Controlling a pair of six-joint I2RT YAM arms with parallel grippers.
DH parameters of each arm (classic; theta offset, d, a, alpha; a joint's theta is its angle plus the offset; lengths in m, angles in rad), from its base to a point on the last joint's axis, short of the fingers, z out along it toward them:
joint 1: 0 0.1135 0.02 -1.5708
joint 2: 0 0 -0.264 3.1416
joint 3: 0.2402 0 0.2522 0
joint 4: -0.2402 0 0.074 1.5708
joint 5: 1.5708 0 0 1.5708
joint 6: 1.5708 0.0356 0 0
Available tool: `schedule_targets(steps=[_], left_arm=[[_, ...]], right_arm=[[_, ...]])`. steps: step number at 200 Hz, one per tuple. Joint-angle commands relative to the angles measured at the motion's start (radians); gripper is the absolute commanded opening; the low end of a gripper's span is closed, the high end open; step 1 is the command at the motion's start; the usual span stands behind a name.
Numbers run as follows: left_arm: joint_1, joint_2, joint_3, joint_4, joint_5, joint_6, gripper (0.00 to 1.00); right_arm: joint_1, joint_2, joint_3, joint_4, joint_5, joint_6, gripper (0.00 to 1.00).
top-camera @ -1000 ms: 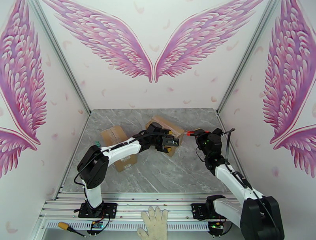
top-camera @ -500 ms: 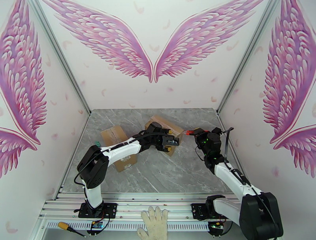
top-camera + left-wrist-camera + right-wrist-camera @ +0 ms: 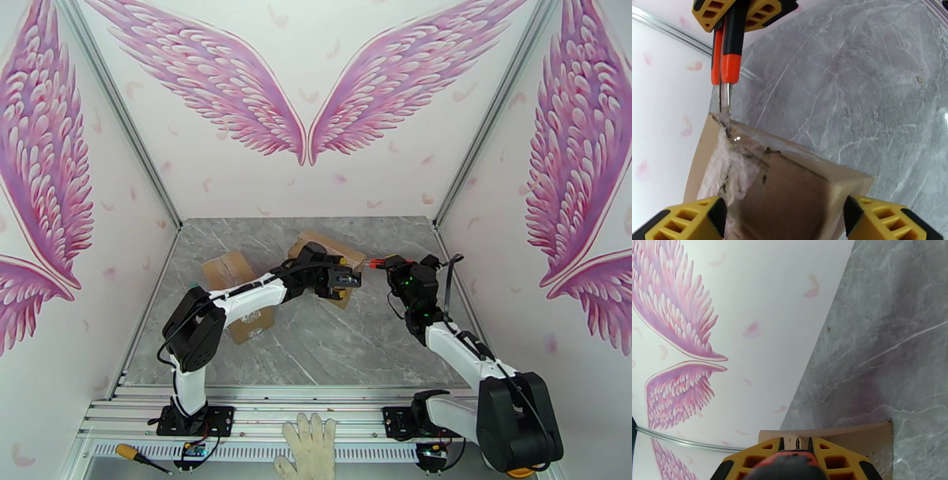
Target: Unpack the express box
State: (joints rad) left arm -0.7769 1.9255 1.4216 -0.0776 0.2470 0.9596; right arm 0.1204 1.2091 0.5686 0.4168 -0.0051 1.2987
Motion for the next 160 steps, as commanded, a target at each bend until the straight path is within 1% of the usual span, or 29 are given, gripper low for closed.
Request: schedule_targets(steps=[1,61,83,101,117,146,160], left_arm=[[0.016,0.03,0.044,0.006,-0.015,-0.002,0.81],[0.039,0.026,0.065,-0.036,0.004,0.023,0.8],[0.045,0.026,0.071,-0.042,0.008,0.027,0.8],[0.05,0.022,0.069,-0.055,0.017,0.036,0.8],[0.062,0.02,0.069,-0.069,0.032,0.034,0.8],[0.088,0.019,0.082,-0.119,0.073,0.044,0.8],[0.097,0.017,0.082,-0.125,0.075,0.048,0.8]], right_arm=[[0.036,0.02,-0.015,0.039,-0.137,0.036,0.0],[0.038,0.014,-0.027,0.05,-0.3,0.077,0.0],[0.038,-0.02,-0.041,0.01,-0.301,0.066,0.0],[0.034,-0.054,-0.039,-0.056,-0.292,0.023,0.0],[0.028,-0.07,-0.028,-0.104,-0.31,-0.012,0.0],[-0.005,-0.049,-0.017,-0.111,-0.416,-0.012,0.0],[-0.027,-0.024,-0.014,-0.093,-0.499,0.008,0.0]])
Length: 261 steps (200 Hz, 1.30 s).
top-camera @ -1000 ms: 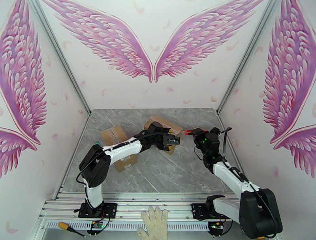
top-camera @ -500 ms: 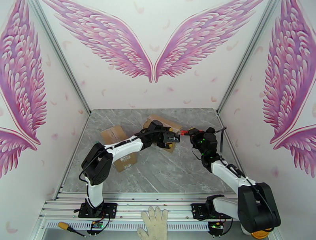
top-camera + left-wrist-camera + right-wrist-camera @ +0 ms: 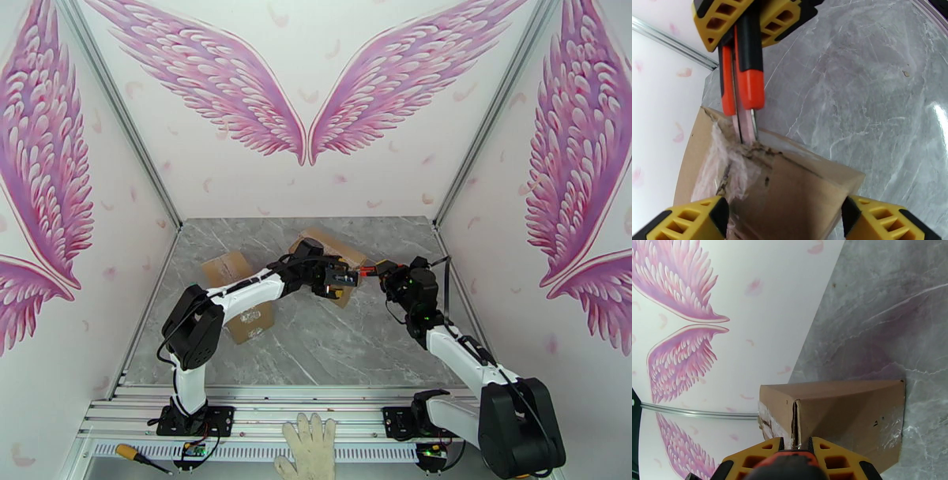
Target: Unpack the express box
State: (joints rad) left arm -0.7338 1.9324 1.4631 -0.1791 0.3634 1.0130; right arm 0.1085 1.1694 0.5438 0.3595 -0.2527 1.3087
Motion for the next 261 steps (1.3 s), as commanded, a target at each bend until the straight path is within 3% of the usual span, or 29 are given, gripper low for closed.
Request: schedule_targets(steps=[1,65,125,157,206,234,261], left_arm=[[0.055,0.01,0.041,-0.024,-0.041,-0.005,0.8],[0.088,0.0,0.036,-0.049,-0.055,-0.006,0.79],[0.113,-0.001,0.035,-0.073,-0.05,0.003,0.8],[0.115,-0.013,0.033,-0.082,-0.027,0.015,0.8],[0.084,-0.081,-0.018,-0.105,0.023,0.044,0.81],[0.067,-0.144,-0.037,-0.085,0.024,-0.049,0.85],[0.063,-0.208,-0.068,-0.005,-0.047,-0.214,0.9]], right_arm=[[-0.016,0.017,0.011,-0.035,-0.255,-0.001,0.0],[-0.071,0.053,0.129,-0.262,-0.517,-0.129,0.0],[-0.132,0.026,0.18,-0.489,-0.593,-0.27,0.0],[-0.153,0.013,0.237,-0.623,-0.585,-0.375,0.0],[-0.229,-0.065,0.231,-0.57,-0.504,-0.37,0.0],[-0.296,-0.022,0.245,-0.624,-0.427,-0.476,0.0],[-0.344,0.087,0.265,-0.59,-0.375,-0.585,0.0]])
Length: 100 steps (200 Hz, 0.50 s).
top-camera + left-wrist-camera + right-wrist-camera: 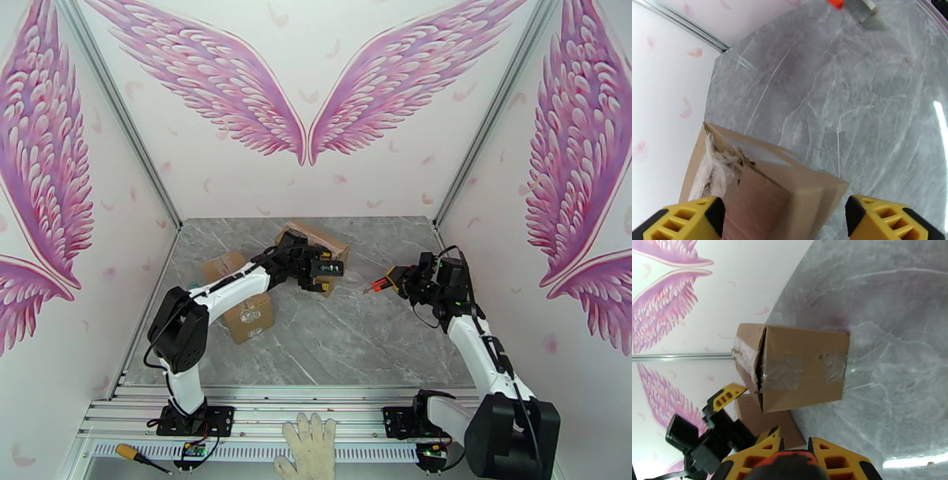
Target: Unpack the express box
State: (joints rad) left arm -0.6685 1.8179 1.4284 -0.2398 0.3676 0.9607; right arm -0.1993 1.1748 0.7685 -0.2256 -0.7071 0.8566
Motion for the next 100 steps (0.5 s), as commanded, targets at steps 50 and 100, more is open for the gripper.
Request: schedule_targets(steps=[50,100], left_arm=[[0.003,-0.174,-0.06,0.103,-0.239,-0.515,0.92],[0.091,-0.178,0.002,-0.021,-0.435,-1.019,0.93]], right_arm=[[-0.074,0.351,0.115,0.077,0.141,-0.227,0.0],[-0.074,0.512,0.172,0.062,0.223,-0.262,0.1]])
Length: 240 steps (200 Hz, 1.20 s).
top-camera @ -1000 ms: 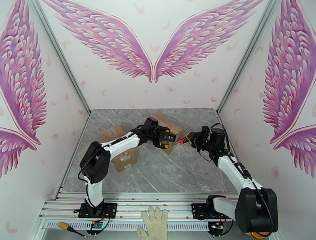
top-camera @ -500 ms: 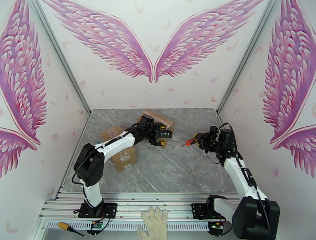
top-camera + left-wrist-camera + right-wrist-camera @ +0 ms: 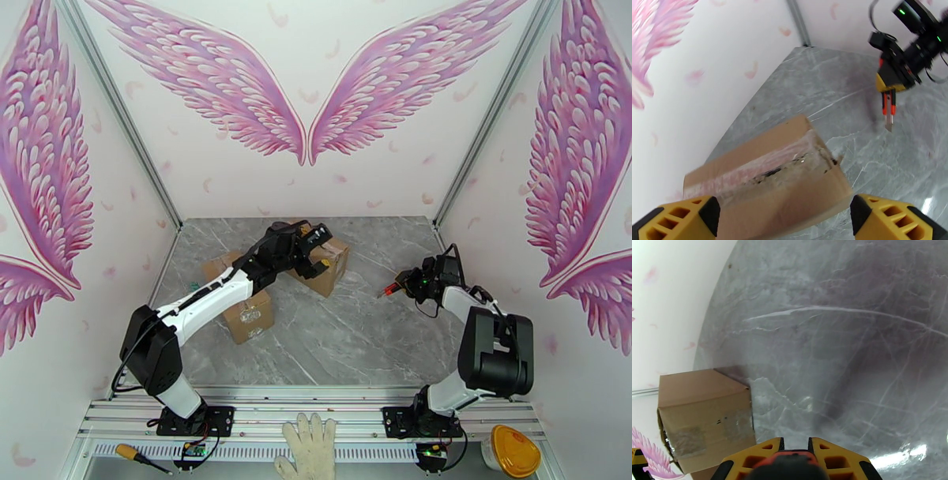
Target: Unpack the express box
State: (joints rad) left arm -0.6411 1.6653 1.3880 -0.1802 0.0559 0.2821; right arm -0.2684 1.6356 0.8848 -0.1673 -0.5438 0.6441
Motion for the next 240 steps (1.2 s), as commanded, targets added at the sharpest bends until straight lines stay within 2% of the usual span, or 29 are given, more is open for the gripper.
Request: schedule_targets(steps=[1,28,71,98,115,130,153,182,208,240], left_arm=[[0.067,-0.026,0.043,-0.084,-0.123,-0.352,0.93],[0.151,-0.022,0.051,-0.13,-0.078,-0.638,0.91],[0.199,0.036,0.071,-0.164,-0.014,-0.845,0.9],[0.201,0.125,0.152,-0.212,0.07,-0.92,0.88],[0.192,0.199,0.232,-0.285,0.093,-0.926,0.86],[0.186,0.259,0.287,-0.322,0.123,-0.924,0.84],[0.173,0.318,0.352,-0.384,0.137,-0.913,0.82],[0.163,0.341,0.365,-0.38,0.171,-0.883,0.8],[0.149,0.404,0.459,-0.469,0.212,-0.79,0.79],[0.145,0.432,0.513,-0.515,0.25,-0.73,0.77]], right_arm=[[-0.005,0.054,0.056,0.002,0.062,-0.05,0.11],[-0.005,0.077,0.06,-0.018,0.119,-0.067,0.24],[-0.006,0.006,0.084,-0.126,0.248,-0.115,0.8],[0.018,-0.139,0.059,-0.164,0.37,-0.13,0.99],[0.106,-0.25,0.053,-0.174,0.523,-0.195,0.99],[0.173,-0.313,0.048,-0.134,0.537,-0.237,0.99],[0.255,-0.322,0.078,-0.029,0.411,-0.302,0.99],[0.332,-0.162,0.224,-0.001,0.185,-0.37,0.99],[0.405,-0.017,0.364,-0.011,0.123,-0.437,0.99],[0.423,0.117,0.5,0.011,0.025,-0.456,0.99]])
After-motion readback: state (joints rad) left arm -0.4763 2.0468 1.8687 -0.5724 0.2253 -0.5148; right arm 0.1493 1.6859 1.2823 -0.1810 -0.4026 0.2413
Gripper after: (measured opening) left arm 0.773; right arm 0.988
